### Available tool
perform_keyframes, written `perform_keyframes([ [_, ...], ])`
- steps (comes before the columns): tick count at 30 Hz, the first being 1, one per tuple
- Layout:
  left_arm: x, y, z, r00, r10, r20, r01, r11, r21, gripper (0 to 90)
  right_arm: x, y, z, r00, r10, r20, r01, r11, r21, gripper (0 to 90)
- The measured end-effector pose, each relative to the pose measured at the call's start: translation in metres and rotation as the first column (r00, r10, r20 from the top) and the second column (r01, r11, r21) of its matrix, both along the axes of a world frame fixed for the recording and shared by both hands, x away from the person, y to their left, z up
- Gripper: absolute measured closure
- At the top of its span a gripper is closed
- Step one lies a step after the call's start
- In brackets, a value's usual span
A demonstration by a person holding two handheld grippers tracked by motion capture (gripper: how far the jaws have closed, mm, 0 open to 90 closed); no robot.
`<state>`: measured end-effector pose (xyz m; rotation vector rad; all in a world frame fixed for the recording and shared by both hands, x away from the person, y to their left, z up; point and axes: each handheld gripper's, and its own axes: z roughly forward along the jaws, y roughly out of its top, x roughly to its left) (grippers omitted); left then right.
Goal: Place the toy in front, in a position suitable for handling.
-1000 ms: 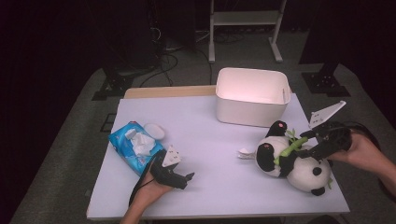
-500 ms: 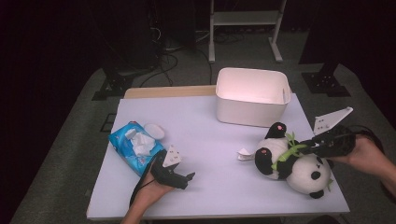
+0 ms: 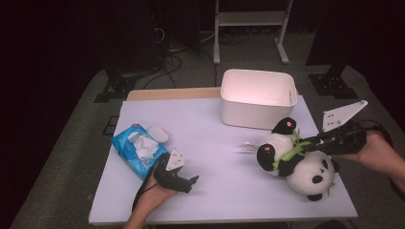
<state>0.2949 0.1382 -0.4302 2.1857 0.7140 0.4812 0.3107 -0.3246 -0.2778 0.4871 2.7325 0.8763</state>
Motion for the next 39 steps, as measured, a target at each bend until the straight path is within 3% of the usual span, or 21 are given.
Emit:
perform_keyframes([
  [2,0.0,0.001,0.001,1.0,-0.001,-0.004,0.001,1.0,-0.006,5.7,0.002,0.01,0.005,0.9996,0.028,0.009,-0.028,0.999,0.021,77.3],
  [8,0.001,0.003,0.001,1.0,-0.003,-0.004,0.003,1.0,0.001,5.7,0.009,0.041,0.01,0.9935,0.112,0.02,-0.113,0.993,0.017,77.3],
  [15,0.001,0.003,0.0,0.9999,-0.005,-0.01,0.005,1.0,0.003,5.7,0.015,0.072,0.015,0.9844,0.174,0.026,-0.174,0.985,0.015,77.3],
  [27,0.0,0.002,-0.001,0.9999,-0.013,-0.01,0.013,0.9999,0.006,5.7,0.029,0.137,0.019,0.9529,0.303,0.018,-0.302,0.953,-0.022,77.1],
  [29,-0.001,0.001,-0.001,0.9995,-0.03,-0.014,0.03,0.9991,0.029,5.7,0.031,0.143,0.018,0.9494,0.314,0.011,-0.314,0.949,-0.024,77.1],
  [32,-0.004,0.0,0.001,0.9984,-0.052,-0.021,0.053,0.9969,0.058,5.7,0.039,0.16,0.009,0.943,0.333,-0.013,-0.333,0.943,-0.029,76.9],
  [35,-0.009,0.001,0.001,0.9979,-0.058,-0.03,0.059,0.9968,0.054,5.8,0.041,0.177,-0.003,0.9307,0.365,-0.025,-0.366,0.93,-0.029,76.7],
  [37,-0.015,0.005,-0.002,0.9976,-0.054,-0.044,0.056,0.9967,0.058,5.7,0.045,0.192,-0.019,0.9167,0.396,-0.055,-0.398,0.917,-0.038,76.0],
  [39,-0.019,0.009,-0.003,0.9974,-0.052,-0.049,0.055,0.9962,0.067,5.7,0.05,0.201,-0.032,0.9136,0.399,-0.079,-0.402,0.915,-0.024,75.0],
])
